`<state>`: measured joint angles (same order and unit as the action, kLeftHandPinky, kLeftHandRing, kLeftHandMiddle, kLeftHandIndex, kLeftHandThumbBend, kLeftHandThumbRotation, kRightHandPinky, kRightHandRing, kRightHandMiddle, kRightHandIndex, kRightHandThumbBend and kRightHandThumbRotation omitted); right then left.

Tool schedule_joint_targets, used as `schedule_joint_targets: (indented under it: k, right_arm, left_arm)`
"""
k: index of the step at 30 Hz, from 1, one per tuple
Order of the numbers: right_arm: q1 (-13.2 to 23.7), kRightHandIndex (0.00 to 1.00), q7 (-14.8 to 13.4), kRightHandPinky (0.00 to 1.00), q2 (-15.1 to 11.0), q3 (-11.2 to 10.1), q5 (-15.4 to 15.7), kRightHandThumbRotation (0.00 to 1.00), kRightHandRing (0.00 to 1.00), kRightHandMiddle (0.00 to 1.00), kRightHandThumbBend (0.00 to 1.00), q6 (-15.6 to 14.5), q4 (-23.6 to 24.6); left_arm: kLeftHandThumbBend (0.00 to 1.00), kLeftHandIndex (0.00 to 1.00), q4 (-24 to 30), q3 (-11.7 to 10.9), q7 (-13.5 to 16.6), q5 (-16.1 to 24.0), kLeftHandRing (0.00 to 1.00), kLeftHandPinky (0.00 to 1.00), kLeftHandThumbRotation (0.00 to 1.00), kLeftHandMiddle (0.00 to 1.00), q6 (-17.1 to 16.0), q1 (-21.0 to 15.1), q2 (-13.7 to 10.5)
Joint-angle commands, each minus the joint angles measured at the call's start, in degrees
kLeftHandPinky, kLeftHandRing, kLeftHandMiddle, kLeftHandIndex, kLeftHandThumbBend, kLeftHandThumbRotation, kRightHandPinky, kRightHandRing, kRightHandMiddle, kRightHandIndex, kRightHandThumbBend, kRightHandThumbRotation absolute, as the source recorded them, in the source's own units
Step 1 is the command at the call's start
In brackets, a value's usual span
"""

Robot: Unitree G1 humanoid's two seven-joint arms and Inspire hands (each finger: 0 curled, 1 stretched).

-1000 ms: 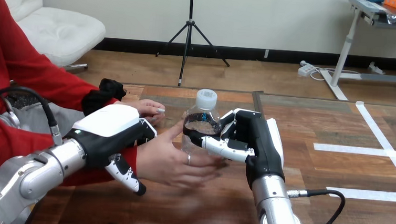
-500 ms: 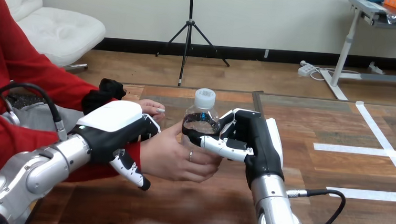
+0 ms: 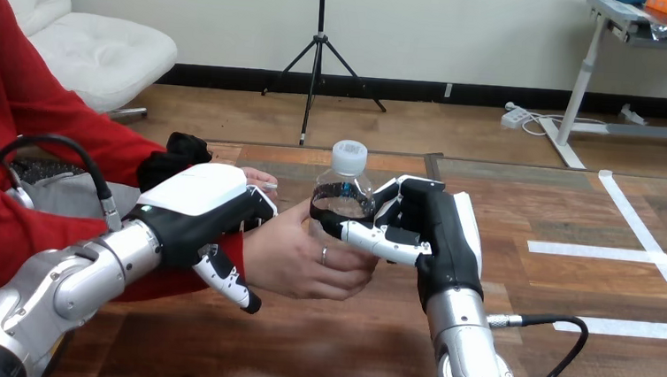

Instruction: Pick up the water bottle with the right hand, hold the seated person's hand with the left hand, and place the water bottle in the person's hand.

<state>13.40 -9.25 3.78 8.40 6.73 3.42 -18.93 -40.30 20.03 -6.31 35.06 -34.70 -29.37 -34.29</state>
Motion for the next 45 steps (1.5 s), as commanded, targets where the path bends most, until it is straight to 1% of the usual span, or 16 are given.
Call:
schedule_joint_targets:
  k: [1, 8, 17, 20, 30, 32, 35, 39, 41, 44, 45]
  right_arm:
    - [1.4, 0.15, 0.0, 0.06, 4.1, 1.9, 0.0, 0.00, 0.11, 0.15, 0.64, 0.6, 3.4]
    - [1.5, 0.15, 0.0, 0.06, 3.7, 2.0, 0.3, 0.00, 0.11, 0.15, 0.64, 0.0, 3.3]
    - [1.8, 0.16, -0.1, 0.06, 3.3, 1.9, 0.6, 0.00, 0.11, 0.16, 0.63, 0.2, 2.8]
    - [1.9, 0.16, -0.5, 0.06, 3.2, 1.9, 1.1, 0.00, 0.11, 0.16, 0.63, 0.0, 2.6]
    - [2.3, 0.17, -0.2, 0.07, 2.9, 1.6, 0.7, 0.00, 0.13, 0.18, 0.64, -0.1, 2.2]
    - [2.4, 0.19, -0.3, 0.08, 2.8, 1.5, 0.8, 0.00, 0.14, 0.19, 0.66, 0.0, 2.0]
    - [2.4, 0.21, -0.1, 0.10, 2.8, 1.4, 0.6, 0.00, 0.16, 0.21, 0.68, -0.8, 2.4]
    - [2.3, 0.24, 0.3, 0.12, 2.9, 0.8, -0.5, 0.00, 0.19, 0.24, 0.71, -1.2, 3.0]
    - [2.2, 0.28, 0.2, 0.15, 3.1, 0.7, -0.8, 0.00, 0.21, 0.27, 0.73, -1.6, 3.5]
    - [2.2, 0.31, 0.3, 0.17, 2.4, 0.7, -0.6, 0.02, 0.23, 0.31, 0.74, -1.9, 3.7]
    - [2.1, 0.32, 0.2, 0.18, 2.3, 0.7, -0.4, 0.02, 0.24, 0.31, 0.74, -2.0, 3.9]
  left_arm:
    - [0.86, 0.41, 0.6, 0.5, 1.8, 0.1, 0.28, 0.22, 0.03, 0.36, -2.7, -5.5, 2.5]
    - [0.86, 0.41, 0.3, 0.4, 2.4, 0.7, 0.28, 0.21, 0.04, 0.36, -2.9, -5.7, 2.6]
    - [0.86, 0.41, 0.5, -0.2, 1.7, -0.1, 0.28, 0.21, 0.03, 0.36, -3.1, -5.3, 2.5]
    - [0.86, 0.41, 0.2, -0.2, 2.3, 0.1, 0.28, 0.21, 0.03, 0.36, -3.5, -5.3, 2.5]
    - [0.87, 0.42, 0.1, -0.3, 2.6, 0.2, 0.29, 0.22, 0.03, 0.37, -4.0, -5.0, 2.1]
    - [0.86, 0.42, 0.1, -0.2, 2.8, 0.4, 0.29, 0.22, 0.04, 0.37, -4.1, -5.0, 2.1]
    - [0.86, 0.42, -0.1, -0.3, 3.1, 0.4, 0.30, 0.23, 0.04, 0.38, -4.4, -5.0, 2.1]
    - [0.86, 0.43, -0.1, -0.3, 3.3, 0.4, 0.32, 0.25, 0.06, 0.39, -4.5, -4.9, 1.9]
    - [0.86, 0.45, -0.2, -0.3, 3.7, 0.6, 0.34, 0.27, 0.08, 0.41, -4.7, -4.9, 1.9]
    - [0.85, 0.46, -0.4, -0.6, 3.7, 0.2, 0.36, 0.29, 0.11, 0.43, -4.6, -4.7, 1.9]
    - [0.85, 0.47, -0.7, -0.6, 4.3, 0.4, 0.36, 0.30, 0.12, 0.43, -5.0, -4.7, 1.9]
